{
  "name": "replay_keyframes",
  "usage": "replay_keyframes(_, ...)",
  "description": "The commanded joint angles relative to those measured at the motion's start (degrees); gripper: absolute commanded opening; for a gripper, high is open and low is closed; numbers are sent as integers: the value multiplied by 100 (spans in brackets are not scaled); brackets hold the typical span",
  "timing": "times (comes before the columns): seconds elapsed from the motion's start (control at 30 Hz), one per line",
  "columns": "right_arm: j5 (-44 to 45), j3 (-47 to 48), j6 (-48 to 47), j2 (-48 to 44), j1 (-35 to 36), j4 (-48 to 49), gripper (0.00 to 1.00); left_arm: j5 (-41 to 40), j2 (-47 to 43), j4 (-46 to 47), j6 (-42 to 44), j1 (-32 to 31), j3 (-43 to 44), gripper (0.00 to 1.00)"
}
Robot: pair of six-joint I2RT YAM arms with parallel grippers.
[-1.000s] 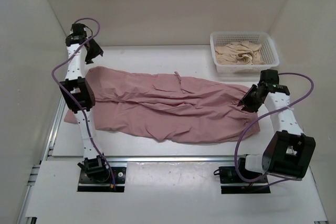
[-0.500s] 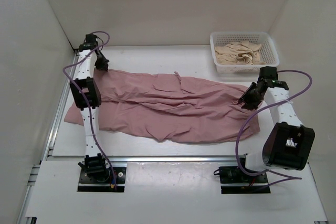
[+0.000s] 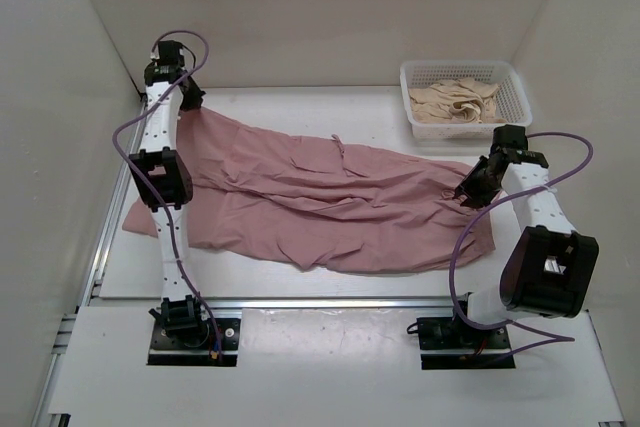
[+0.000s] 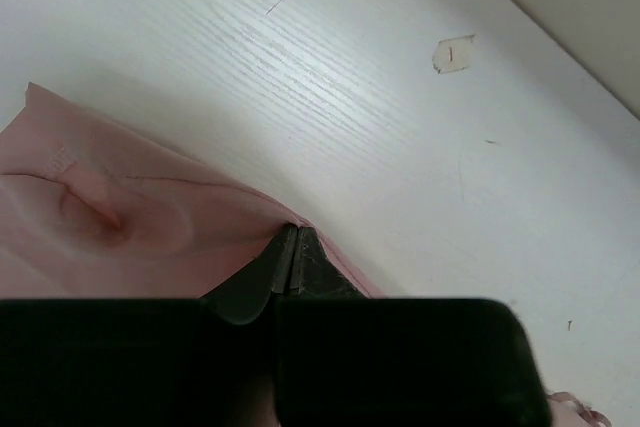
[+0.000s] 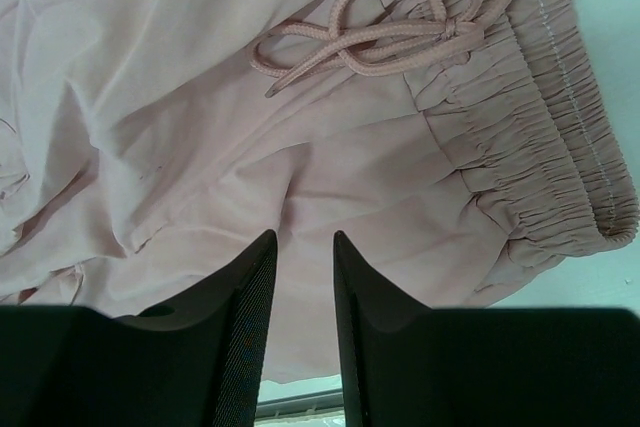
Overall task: Fold and stack the trousers
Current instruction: Flatten the trousers out
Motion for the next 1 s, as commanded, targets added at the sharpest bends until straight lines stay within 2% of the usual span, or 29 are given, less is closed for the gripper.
replay_keyframes(0.0,46,277,38,14,34,-33,34,-312,-290,89,-50,-44,170,10)
replay_keyframes(0.17,178,278,-15,14,34,-33,34,-366,177,326,-104,-97,864,10)
replay_keyframes(0.3,292,278,-15,14,34,-86,34,-296,177,879,-174,-333,865,10)
replay_keyframes(0.37,354,225,37,14,34,-86,34,-295,317,933,-174,-387,1092,10)
replay_keyframes(0.57,406,172,38,66,34,-86,34,-85,502,1039,-359,-448,1040,10)
replay_keyframes(0.6,406,224,38,67,34,-86,34,-85,554,1091,-359,-448,1040,19)
replay_keyframes(0.63,406,225,38,67,34,-86,34,-85,555,1091,-359,-448,988,36)
replay_keyframes(0.67,406,277,38,67,34,-147,34,-85,555,1091,-359,-448,988,59)
replay_keyframes(0.7,406,278,38,67,34,-147,36,-85,442,1091,-359,-448,927,100)
replay_keyframes(0.77,406,330,38,67,34,-209,36,-85,101,1091,-359,-448,699,100)
replay_keyframes(0.83,406,330,38,-109,34,-279,45,-85,-278,1091,-359,-326,209,100)
replay_keyframes(0.93,406,208,38,-486,34,-341,60,-85,-1297,1091,-306,-159,-504,100)
replay_keyframes(0.97,406,207,38,-592,34,-341,65,-85,-1587,1091,-306,-158,-1124,100)
